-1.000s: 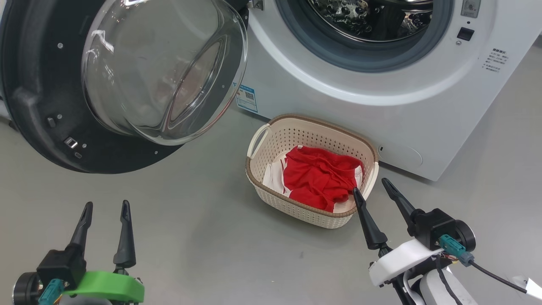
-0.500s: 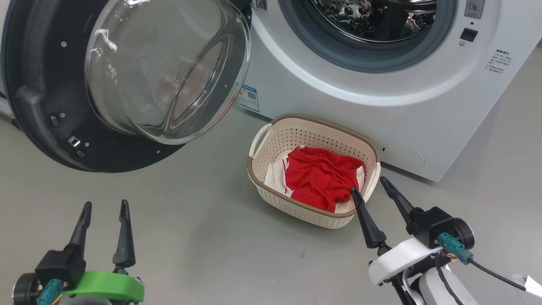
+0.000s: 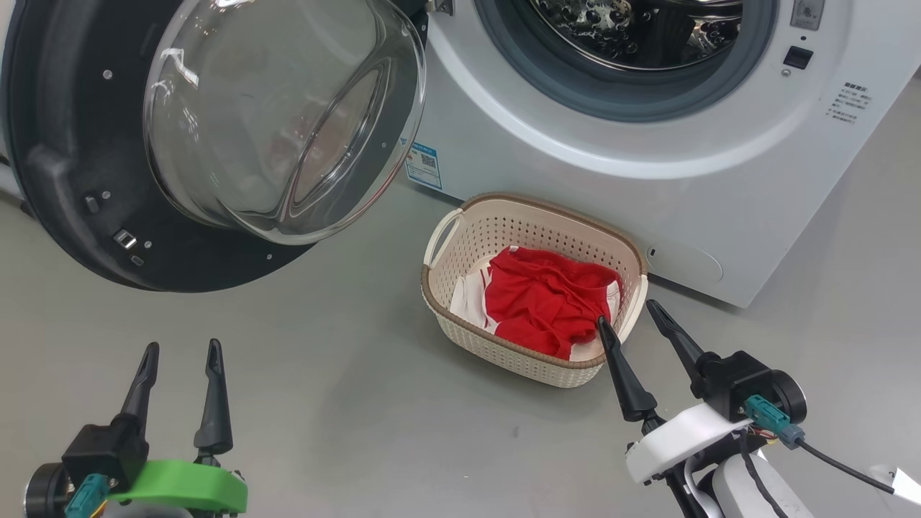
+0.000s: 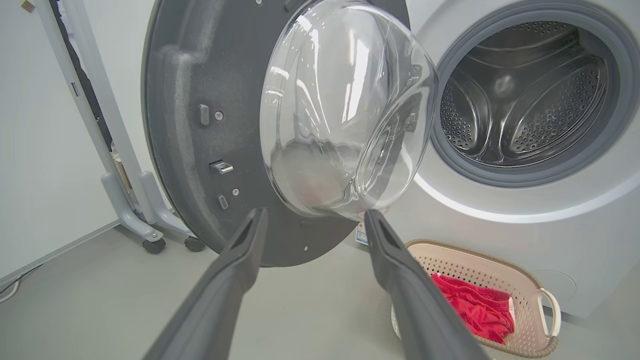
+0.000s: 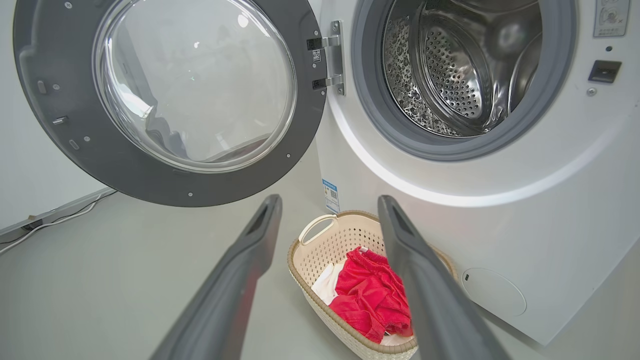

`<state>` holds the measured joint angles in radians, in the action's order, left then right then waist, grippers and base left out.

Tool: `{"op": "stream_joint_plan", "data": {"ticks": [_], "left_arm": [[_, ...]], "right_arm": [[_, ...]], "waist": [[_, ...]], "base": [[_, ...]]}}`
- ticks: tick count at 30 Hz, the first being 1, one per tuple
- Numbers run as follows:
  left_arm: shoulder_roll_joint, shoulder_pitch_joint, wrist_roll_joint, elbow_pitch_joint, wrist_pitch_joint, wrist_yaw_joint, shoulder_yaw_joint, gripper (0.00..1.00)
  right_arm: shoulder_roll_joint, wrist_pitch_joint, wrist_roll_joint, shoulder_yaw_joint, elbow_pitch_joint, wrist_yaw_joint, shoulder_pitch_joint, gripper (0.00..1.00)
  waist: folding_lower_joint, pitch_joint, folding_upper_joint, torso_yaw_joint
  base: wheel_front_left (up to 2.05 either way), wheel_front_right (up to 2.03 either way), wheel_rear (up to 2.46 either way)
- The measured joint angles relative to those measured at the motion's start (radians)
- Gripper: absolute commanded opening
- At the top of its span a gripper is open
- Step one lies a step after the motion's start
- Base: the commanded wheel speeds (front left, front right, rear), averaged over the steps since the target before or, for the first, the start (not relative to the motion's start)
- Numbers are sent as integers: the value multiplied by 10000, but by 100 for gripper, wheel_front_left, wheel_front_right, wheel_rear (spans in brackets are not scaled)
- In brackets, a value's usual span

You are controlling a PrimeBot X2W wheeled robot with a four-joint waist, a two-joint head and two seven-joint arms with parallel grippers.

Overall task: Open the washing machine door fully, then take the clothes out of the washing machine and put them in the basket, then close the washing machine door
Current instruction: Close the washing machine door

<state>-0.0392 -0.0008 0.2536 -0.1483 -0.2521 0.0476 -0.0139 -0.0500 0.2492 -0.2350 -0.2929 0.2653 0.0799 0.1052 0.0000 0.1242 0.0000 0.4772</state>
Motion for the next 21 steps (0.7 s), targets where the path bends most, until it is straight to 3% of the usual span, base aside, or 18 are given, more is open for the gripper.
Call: {"op": "stream_joint_plan", "data": {"ticks": [21], "left_arm": [[2, 2, 21, 65, 0, -84, 23, 100]], "right_arm": [[0, 0, -15, -31, 0, 0, 77, 100]], "waist": [[0, -28, 0, 62]], "base": [[0, 0, 0]]}}
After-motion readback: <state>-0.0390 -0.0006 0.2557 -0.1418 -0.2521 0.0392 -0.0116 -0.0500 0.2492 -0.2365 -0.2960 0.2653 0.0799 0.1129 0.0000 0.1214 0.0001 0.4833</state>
